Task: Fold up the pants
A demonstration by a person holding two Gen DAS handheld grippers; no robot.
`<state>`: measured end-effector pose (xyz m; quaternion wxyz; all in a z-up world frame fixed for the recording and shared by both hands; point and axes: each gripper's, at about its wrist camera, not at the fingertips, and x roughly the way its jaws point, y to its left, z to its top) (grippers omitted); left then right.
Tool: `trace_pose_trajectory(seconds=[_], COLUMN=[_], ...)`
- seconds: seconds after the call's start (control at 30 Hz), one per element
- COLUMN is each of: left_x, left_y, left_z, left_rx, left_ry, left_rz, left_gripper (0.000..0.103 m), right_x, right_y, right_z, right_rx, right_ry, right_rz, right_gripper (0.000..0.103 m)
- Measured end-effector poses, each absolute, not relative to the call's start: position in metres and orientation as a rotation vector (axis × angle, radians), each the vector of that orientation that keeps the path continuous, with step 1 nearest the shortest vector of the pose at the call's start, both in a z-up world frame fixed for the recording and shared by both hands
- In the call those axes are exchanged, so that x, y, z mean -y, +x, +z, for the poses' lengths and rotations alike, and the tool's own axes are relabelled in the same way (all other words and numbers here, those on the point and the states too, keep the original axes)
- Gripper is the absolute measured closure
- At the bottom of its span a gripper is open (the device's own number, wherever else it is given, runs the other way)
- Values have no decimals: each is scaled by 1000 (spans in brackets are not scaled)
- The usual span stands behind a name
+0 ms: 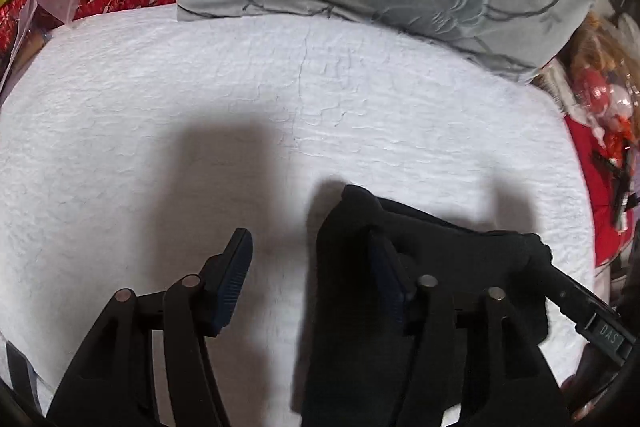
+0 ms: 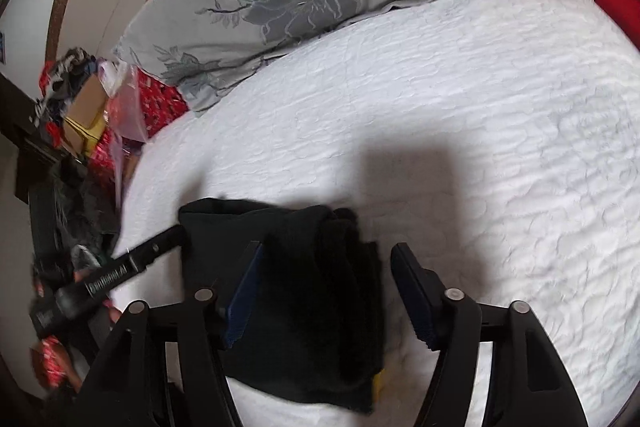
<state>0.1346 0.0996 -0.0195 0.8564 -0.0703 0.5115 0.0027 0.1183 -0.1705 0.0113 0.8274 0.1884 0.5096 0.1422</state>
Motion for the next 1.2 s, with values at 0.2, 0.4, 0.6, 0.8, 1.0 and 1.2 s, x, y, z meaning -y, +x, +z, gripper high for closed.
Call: trace_pose_trajectory(seconds=[0.2, 0.4, 0.6, 0.8, 1.0, 1.2], left_x=[-109, -109, -87, -82, -104, -119], left_y=[118, 62, 17, 6, 28, 72], left_z=[-9, -17, -17, -15, 2, -10], left_rx=[-1049, -1059, -978, -973, -965, -1052], left_ry=[-239, -291, -190, -152, -152, -181], left_rz=[-70, -175, -133, -120, -118, -193], left_gripper=[39, 37, 37, 37, 37, 27], right_x=[192, 182, 168, 169, 178, 175], right_y=[117, 76, 33, 7, 17, 54], right_z=[-7, 27, 36, 32, 37, 20], right_rx=[-1122, -1055, -1042, -1060, -1044, -1090], right_ry=[507, 325, 191, 194, 294, 373], right_rz=[291, 344, 251, 173, 253, 296], right_gripper=[37, 36, 21, 9, 8, 8])
